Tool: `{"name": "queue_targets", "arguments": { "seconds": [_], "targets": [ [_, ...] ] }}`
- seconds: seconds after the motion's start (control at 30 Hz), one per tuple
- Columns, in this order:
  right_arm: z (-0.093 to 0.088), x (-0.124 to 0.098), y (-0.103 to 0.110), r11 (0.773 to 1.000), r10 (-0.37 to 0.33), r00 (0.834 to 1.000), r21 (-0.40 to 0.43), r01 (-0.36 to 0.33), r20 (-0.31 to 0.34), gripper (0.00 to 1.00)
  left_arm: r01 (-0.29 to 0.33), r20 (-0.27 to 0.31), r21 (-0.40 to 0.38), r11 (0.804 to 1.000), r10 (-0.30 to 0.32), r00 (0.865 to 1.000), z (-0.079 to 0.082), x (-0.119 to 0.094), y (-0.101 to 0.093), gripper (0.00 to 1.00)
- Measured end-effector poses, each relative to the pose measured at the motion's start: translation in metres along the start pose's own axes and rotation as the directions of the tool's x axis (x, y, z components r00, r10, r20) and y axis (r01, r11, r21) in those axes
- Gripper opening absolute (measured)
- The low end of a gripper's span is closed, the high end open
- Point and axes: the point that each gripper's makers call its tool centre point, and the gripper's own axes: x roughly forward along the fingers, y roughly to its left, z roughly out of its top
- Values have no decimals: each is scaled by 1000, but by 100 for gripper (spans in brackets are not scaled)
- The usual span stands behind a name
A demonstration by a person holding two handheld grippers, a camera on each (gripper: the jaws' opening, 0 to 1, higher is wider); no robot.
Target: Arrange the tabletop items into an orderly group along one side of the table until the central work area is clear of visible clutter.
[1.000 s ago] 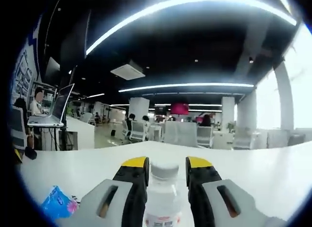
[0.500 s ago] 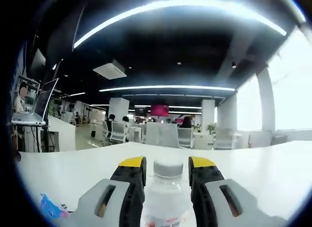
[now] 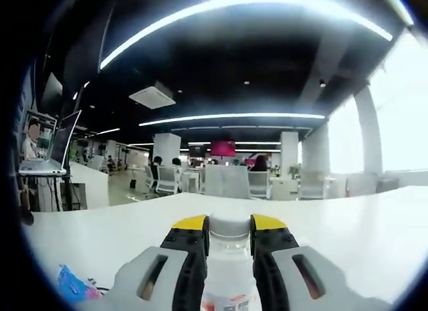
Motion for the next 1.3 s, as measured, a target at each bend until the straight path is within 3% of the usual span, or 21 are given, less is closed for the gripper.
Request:
{"name": "queue_targets", "arguments": {
  "seconds": [0.5, 0.87, 1.3],
  "targets": [
    [1, 0, -4, 994, 98, 995, 58, -97, -10, 20, -6, 4, -2, 1000, 6, 1000, 0, -3, 0, 94],
    [3, 0, -2, 992, 118, 993, 46, -118, 1, 20, -9, 0, -3, 1000, 9, 1000, -2, -5, 0, 94],
    [39, -12, -2, 991, 133, 988, 15, -134, 79, 20, -10, 4, -8, 1000, 10, 1000, -3, -3, -2, 94]
  ]
}}
